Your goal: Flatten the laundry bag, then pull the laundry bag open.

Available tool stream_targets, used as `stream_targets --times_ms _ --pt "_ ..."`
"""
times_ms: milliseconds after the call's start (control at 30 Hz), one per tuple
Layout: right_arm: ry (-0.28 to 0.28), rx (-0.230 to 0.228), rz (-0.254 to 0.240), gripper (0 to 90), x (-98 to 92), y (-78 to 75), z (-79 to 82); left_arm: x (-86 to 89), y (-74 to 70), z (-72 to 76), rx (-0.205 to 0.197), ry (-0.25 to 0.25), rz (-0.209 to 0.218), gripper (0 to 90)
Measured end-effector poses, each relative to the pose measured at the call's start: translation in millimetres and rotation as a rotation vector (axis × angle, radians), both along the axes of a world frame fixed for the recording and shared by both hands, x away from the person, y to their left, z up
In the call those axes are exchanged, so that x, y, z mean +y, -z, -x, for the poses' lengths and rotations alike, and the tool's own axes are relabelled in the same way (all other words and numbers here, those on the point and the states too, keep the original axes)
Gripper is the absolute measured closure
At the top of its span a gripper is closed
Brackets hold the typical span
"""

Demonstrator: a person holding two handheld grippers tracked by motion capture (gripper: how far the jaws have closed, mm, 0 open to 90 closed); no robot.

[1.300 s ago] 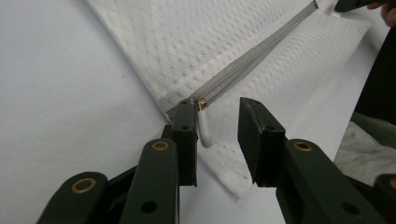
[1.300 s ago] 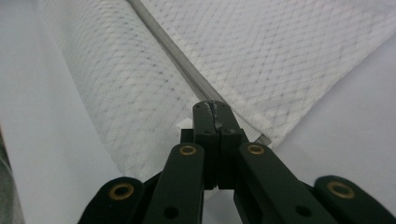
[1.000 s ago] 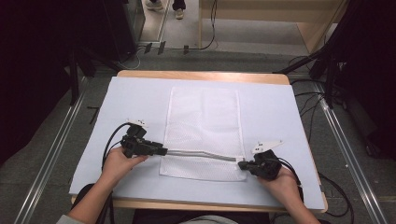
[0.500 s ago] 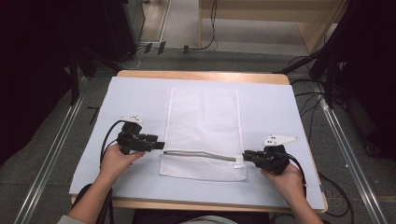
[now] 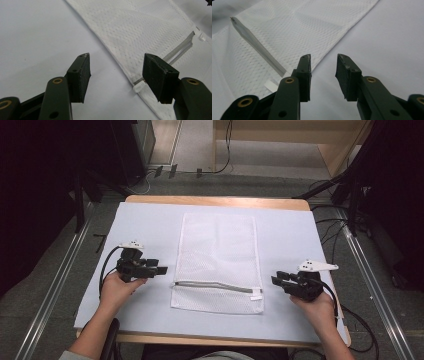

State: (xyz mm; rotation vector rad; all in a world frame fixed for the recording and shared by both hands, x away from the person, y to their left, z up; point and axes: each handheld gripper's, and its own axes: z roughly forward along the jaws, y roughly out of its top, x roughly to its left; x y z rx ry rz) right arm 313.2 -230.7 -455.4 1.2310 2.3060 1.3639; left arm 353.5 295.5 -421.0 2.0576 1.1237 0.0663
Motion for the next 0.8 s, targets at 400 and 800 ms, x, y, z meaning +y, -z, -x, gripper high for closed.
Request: stream_targets --times_ms 400,800 --pt "0.01 0.004 0.007 63.6 -1.9 2.0 -4.4 17.1 0.5 -2.7 -0.003 -0.055 -0.009 39.3" --pt "0.017 0.012 0.016 57.9 -2.9 4.9 -6.6 22.3 5.2 -5.9 0.02 -0.073 -0.027 34.1"
